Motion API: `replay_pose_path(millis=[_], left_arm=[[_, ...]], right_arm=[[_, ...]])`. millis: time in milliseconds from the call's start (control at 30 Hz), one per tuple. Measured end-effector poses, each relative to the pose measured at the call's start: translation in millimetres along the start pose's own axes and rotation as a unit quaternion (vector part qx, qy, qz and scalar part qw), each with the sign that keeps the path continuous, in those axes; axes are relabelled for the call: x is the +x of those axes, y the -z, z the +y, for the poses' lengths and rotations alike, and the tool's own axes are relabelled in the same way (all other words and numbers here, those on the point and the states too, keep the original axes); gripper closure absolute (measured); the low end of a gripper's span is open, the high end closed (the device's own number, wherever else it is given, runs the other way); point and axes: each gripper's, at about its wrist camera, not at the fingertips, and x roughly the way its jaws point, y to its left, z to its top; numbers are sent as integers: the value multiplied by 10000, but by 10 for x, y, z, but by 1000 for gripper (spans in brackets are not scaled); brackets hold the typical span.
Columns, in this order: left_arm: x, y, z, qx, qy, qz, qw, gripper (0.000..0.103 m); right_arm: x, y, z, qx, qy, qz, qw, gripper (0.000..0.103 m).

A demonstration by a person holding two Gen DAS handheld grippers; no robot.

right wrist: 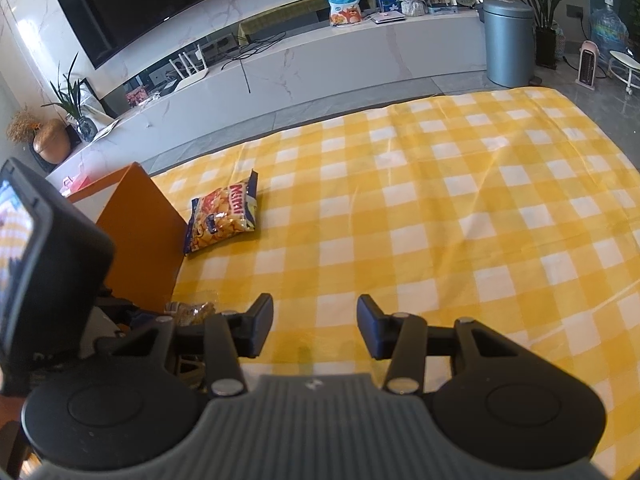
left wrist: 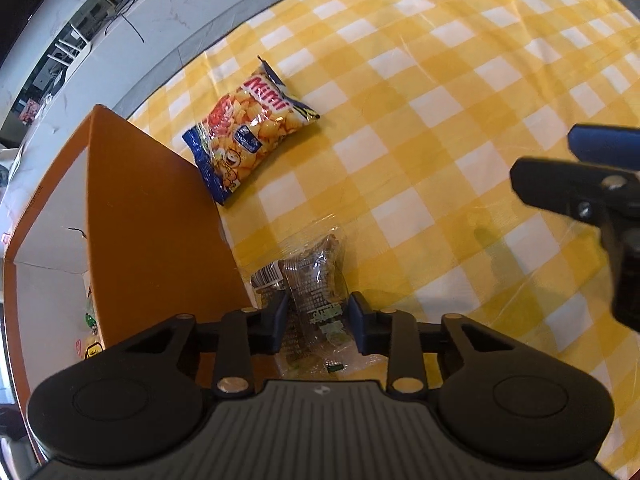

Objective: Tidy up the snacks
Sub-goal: 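Move both open grippers back over the chip bag and clear snack bag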

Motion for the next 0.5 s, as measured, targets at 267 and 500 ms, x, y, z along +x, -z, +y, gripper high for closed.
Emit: replay_pose_path(millis=[267,500], left_arm=[[-243,91,285,-790,663,-783,9916,81],[-458,62,507,-1365,921,-1293,9778,83]], right_arm=[[148,-31,80,-186,-106,-20,9998,58],[461,-263,215,-939,-377,-148,9948,61]])
